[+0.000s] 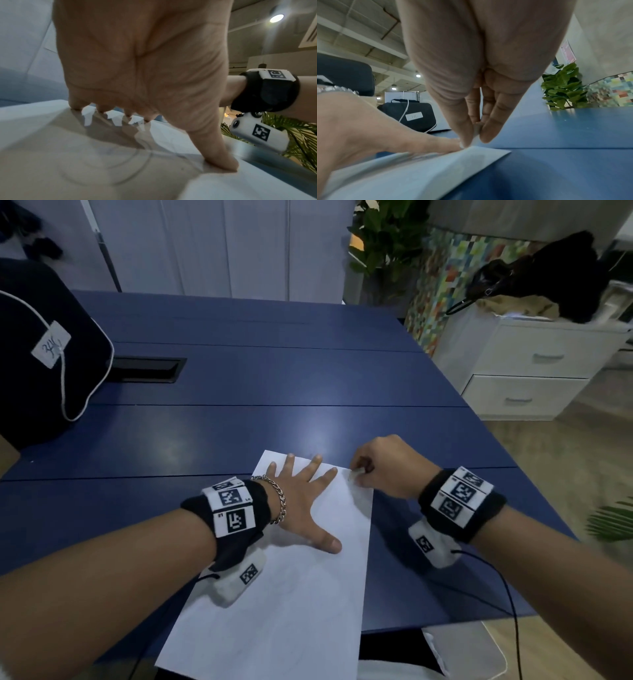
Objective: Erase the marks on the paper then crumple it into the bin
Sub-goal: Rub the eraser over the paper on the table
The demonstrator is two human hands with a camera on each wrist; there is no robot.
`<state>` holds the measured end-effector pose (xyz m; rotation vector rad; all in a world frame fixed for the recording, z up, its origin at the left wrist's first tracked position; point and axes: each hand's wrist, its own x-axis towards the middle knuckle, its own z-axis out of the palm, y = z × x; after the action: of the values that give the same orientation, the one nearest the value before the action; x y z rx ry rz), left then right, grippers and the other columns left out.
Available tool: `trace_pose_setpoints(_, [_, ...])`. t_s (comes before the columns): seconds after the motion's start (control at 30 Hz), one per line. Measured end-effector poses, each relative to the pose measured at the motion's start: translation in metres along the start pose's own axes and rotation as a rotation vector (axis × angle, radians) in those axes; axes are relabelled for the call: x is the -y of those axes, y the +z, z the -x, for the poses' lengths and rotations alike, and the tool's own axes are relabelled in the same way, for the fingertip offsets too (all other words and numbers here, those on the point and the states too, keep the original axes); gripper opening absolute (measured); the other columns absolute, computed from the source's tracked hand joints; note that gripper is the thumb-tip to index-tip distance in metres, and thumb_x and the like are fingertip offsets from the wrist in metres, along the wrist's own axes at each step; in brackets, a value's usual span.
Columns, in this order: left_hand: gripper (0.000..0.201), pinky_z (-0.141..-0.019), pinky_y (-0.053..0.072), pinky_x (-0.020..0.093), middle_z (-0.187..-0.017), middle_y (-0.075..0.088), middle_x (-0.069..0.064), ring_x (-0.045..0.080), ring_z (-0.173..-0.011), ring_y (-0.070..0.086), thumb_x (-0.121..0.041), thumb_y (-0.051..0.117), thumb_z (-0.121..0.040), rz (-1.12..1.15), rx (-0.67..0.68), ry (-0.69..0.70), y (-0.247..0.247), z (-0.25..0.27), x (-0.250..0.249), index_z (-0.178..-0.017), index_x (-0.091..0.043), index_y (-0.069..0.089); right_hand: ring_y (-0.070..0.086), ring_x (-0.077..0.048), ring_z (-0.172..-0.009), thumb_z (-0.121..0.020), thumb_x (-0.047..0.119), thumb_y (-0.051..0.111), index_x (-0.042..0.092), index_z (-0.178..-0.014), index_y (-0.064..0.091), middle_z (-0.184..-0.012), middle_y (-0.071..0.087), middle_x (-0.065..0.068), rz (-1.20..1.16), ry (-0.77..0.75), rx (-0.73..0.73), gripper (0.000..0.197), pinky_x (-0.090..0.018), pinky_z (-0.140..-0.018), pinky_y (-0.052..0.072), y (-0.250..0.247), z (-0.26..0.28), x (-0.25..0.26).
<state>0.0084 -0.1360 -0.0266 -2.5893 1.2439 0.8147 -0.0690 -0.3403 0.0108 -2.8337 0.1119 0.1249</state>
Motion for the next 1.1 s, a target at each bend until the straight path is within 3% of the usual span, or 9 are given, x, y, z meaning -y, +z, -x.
trace_pose_setpoints(0.2, [0.152,-0.123,-0.012,0.070,-0.164,-0.044,-0.019,0.038,-0.154,-0.039,-0.109,0.055,-0.046,0.019,0.018,-0.037,0.004,-0.002,0.002,-0.156,-0.052,-0.033,0.065,-0.013,-0.075,-0.085,0.016,0.069,0.019,-0.093,0.077,-0.082,0.071,0.006,0.022,-0.104,0.091,0.011,-0.031,-0.068,0.056,0.013,0.015,0.022])
trace_pose_setpoints(0.27, [0.153,-0.123,-0.012,0.070,-0.164,-0.044,-0.020,0.039,-0.154,-0.038,-0.110,0.053,-0.042,0.016,0.010,-0.044,0.004,-0.002,0.001,-0.155,-0.052,-0.033,0.066,-0.013,-0.077,-0.084,0.016,0.070,0.020,-0.095,0.077,-0.085,0.072,0.007,0.041,-0.108,0.123,0.013,-0.029,-0.069,0.057,0.007,0.014,0.021])
trace_pose_setpoints(0.4, [0.155,-0.123,-0.011,0.071,-0.165,-0.043,-0.019,0.040,-0.155,-0.036,-0.112,0.051,-0.041,0.008,-0.004,-0.041,0.005,-0.002,0.001,-0.156,-0.051,-0.033,0.064,-0.017,-0.081,-0.086,0.017,0.069,0.019,-0.100,0.078,-0.084,0.066,0.010,0.076,0.004,0.029,0.017,-0.027,-0.068,0.047,0.000,-0.001,0.006])
trace_pose_setpoints(0.47, [0.154,-0.123,-0.012,0.072,-0.164,-0.043,-0.019,0.041,-0.154,-0.036,-0.112,0.050,-0.040,0.009,-0.006,-0.035,0.006,-0.003,0.002,-0.155,-0.052,-0.034,0.062,-0.014,-0.073,-0.085,0.017,0.066,0.019,-0.094,0.076,-0.078,0.066,0.010,0.057,-0.034,0.027,0.014,-0.023,-0.064,0.045,0.006,0.004,0.016])
trace_pose_setpoints(0.57, [0.153,-0.122,-0.013,0.073,-0.164,-0.044,-0.019,0.042,-0.154,-0.037,-0.113,0.049,-0.038,0.013,-0.011,-0.027,0.008,-0.004,0.003,-0.153,-0.055,-0.035,0.053,-0.003,-0.059,-0.082,0.013,0.066,0.022,-0.089,0.073,-0.067,0.057,0.016,0.030,-0.159,0.153,0.013,-0.012,-0.055,0.038,0.013,0.021,0.038])
trace_pose_setpoints(0.73, [0.153,-0.122,-0.015,0.071,-0.164,-0.044,-0.020,0.041,-0.154,-0.037,-0.112,0.051,-0.039,0.025,-0.010,-0.034,0.007,-0.003,0.002,-0.153,-0.055,-0.035,0.067,-0.018,-0.080,-0.085,0.014,0.065,0.018,-0.097,0.078,-0.082,0.068,0.008,0.067,-0.044,0.035,0.017,-0.024,-0.065,0.048,0.003,-0.001,0.018])
trace_pose_setpoints(0.83, [0.153,-0.122,-0.014,0.073,-0.164,-0.044,-0.019,0.041,-0.154,-0.037,-0.112,0.052,-0.039,0.026,-0.011,-0.031,0.008,-0.003,0.001,-0.152,-0.056,-0.035,0.065,-0.007,-0.073,-0.083,0.014,0.070,0.020,-0.100,0.079,-0.082,0.071,0.011,0.033,-0.103,0.100,0.021,-0.019,-0.067,0.052,0.007,0.009,0.031])
trace_pose_setpoints(0.93, [0.154,-0.122,-0.013,0.073,-0.164,-0.044,-0.019,0.042,-0.153,-0.037,-0.113,0.050,-0.038,0.011,-0.012,-0.033,0.007,-0.003,0.002,-0.152,-0.055,-0.036,0.061,0.000,-0.070,-0.082,0.014,0.072,0.024,-0.099,0.080,-0.079,0.067,0.016,0.013,-0.126,0.193,0.021,-0.010,-0.064,0.046,0.005,0.017,0.037])
trace_pose_setpoints(1.1, [0.153,-0.122,-0.013,0.071,-0.163,-0.045,-0.019,0.042,-0.154,-0.036,-0.113,0.049,-0.041,0.000,0.005,-0.049,0.006,0.000,-0.002,-0.153,-0.053,-0.037,0.068,-0.017,-0.081,-0.084,0.013,0.064,0.017,-0.097,0.079,-0.081,0.067,0.010,0.029,-0.002,-0.017,0.020,-0.016,-0.062,0.041,0.007,-0.003,0.018])
